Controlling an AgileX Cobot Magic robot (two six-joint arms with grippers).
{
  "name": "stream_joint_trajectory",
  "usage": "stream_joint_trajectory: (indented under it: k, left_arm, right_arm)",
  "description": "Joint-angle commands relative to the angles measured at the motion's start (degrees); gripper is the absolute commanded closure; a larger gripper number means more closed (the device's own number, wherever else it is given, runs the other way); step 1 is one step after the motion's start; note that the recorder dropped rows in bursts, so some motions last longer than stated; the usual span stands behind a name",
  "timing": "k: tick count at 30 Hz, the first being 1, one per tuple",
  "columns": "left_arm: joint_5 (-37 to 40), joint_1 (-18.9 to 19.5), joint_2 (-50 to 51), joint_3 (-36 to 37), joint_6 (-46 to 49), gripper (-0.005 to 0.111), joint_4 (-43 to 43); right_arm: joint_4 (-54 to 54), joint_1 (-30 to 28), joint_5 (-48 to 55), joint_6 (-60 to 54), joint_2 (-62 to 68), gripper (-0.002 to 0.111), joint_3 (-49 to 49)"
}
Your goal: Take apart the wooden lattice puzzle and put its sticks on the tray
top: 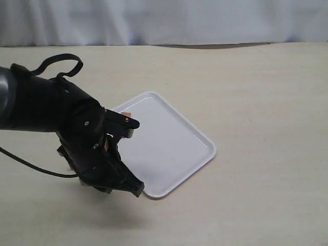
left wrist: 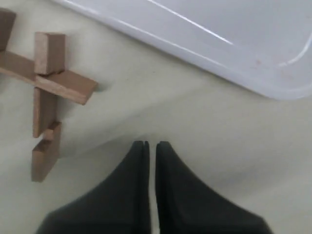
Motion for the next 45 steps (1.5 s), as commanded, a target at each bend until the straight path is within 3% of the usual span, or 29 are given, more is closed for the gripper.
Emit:
stream_joint_trajectory:
  k: [1,4,7,29,34,40,45]
  left_arm:
    - [-1.0,0.0,0.3,-0.2,-11.9,0.087,7.4]
    - [-2.1,0.0,0.3,-0.2,-20.1,0.068,12.0]
    - [-4.1,0.0,0.3,-0.2,-22.4,0.057,12.2]
    - [-8.4,0.1,2.2,0.7,-28.7,0.057,11.7]
    - [-7.8,0.3,4.2,0.7,-35.5,0.057,19.4]
    - [-8.2,0.3,4.2,0.7,-38.9,0.076,23.4]
    - [-6.3,0.3,4.2,0.7,-39.1,0.100,25.3]
  right_arm:
    - [-0.4,0.2,0.0,0.0,-0.2,0.104,0.2]
    - [-0.4,0.2,0.0,0.0,-0.2,0.104,0.2]
    - [-0.4,0.2,0.0,0.0,-0.2,0.104,0.2]
    - [-0.4,0.2,0.0,0.0,-0.2,0.104,0.2]
    - [-0.4,0.2,0.0,0.0,-0.2,0.104,0.2]
    - [-0.4,0.2,0.0,0.0,-0.2,0.104,0.2]
    - [-0.4,0.2,0.0,0.0,-0.2,0.104,0.2]
